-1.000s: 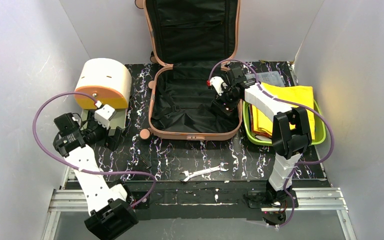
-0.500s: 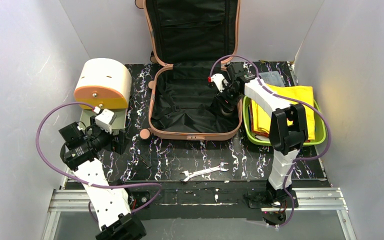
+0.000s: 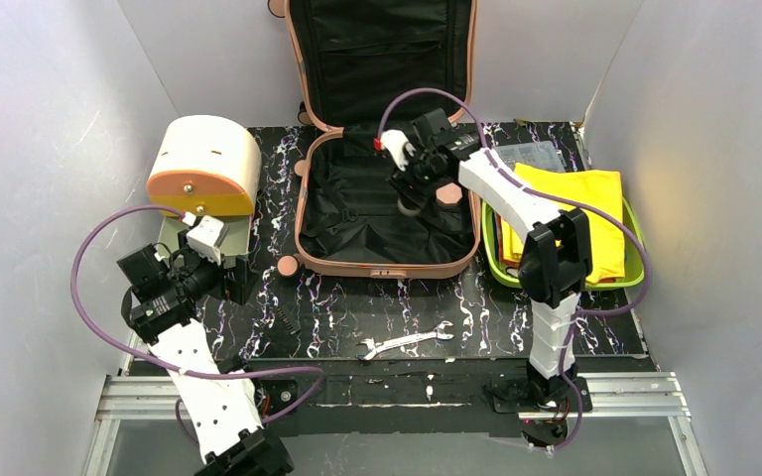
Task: Open, take out, and arrange the luggage
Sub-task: Place the makeup in the opened luggage.
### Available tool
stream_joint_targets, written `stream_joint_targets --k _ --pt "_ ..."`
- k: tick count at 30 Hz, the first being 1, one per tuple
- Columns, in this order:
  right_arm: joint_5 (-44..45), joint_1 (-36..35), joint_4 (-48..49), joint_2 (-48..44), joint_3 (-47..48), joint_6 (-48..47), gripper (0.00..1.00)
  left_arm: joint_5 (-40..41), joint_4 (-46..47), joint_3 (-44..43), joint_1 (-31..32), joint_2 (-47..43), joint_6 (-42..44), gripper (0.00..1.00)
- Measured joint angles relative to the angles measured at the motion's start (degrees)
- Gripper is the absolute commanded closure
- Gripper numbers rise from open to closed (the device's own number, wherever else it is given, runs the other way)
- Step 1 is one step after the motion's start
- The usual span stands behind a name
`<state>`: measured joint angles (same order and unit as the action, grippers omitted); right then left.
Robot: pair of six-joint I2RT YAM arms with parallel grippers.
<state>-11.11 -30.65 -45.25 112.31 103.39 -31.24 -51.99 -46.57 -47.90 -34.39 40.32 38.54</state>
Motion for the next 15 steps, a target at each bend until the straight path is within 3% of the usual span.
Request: stream_joint_targets --k 7,15 --pt "-3.0 -2.4 6.9 10.2 14.5 5.1 0.62 -1.7 0.3 0.3 0.0 -0.3 0.0 0.02" --pt "-2.7 -2.6 10.5 21.9 18.9 9.3 0.57 -3.7 0.7 -5.2 0.3 6.2 -1.0 0.02"
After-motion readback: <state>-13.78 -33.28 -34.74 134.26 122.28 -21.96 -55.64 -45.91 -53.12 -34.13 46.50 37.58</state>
